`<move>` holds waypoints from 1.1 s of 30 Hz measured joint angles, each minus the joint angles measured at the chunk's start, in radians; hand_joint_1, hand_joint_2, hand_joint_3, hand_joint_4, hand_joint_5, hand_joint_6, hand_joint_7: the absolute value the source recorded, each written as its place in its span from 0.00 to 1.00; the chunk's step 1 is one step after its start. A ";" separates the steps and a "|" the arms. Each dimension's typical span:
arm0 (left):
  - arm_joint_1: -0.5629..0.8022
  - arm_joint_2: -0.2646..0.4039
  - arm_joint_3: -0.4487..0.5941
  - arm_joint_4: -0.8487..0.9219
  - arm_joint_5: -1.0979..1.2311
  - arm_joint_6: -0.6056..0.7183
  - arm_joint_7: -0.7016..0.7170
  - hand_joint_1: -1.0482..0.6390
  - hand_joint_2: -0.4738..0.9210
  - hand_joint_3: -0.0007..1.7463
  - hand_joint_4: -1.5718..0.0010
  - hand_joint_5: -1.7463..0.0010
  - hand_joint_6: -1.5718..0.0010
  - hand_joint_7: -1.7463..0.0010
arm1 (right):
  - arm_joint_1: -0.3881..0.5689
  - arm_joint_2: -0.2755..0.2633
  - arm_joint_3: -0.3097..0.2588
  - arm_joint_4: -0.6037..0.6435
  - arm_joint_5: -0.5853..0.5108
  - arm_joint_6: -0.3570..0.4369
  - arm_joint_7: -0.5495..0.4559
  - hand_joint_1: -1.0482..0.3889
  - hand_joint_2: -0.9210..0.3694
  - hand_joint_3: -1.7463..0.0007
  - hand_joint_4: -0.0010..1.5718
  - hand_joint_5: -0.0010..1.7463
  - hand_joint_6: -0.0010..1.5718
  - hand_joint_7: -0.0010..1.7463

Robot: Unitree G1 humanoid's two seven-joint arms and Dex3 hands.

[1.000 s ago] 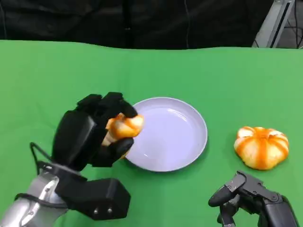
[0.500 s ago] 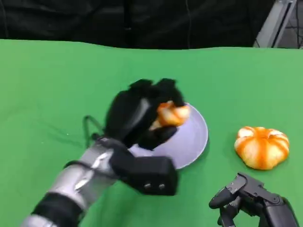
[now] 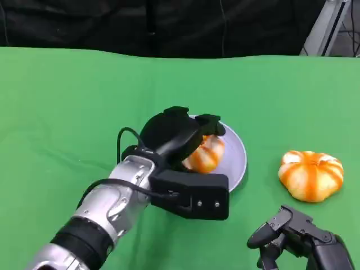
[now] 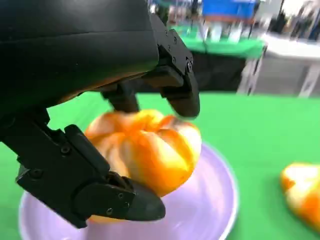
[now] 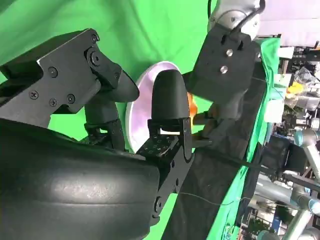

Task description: Grasp the bread from the table and place it into the plate.

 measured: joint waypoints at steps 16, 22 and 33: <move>0.000 0.054 -0.083 -0.084 0.065 0.178 -0.186 0.12 1.00 0.28 1.00 0.99 0.94 0.99 | 0.000 0.000 0.002 0.000 0.000 0.002 0.000 0.72 0.33 0.33 0.39 0.92 0.44 0.78; 0.000 0.054 -0.089 -0.086 0.065 0.181 -0.186 0.14 1.00 0.34 0.98 0.98 0.94 1.00 | 0.000 0.000 0.002 0.000 0.000 0.002 0.000 0.72 0.33 0.33 0.39 0.92 0.44 0.78; 0.420 0.322 0.199 -0.398 -0.263 -0.351 -0.030 0.17 1.00 0.39 0.92 0.94 0.91 0.97 | 0.012 -0.003 0.002 -0.015 0.026 0.003 0.009 0.68 0.31 0.34 0.37 0.93 0.42 0.79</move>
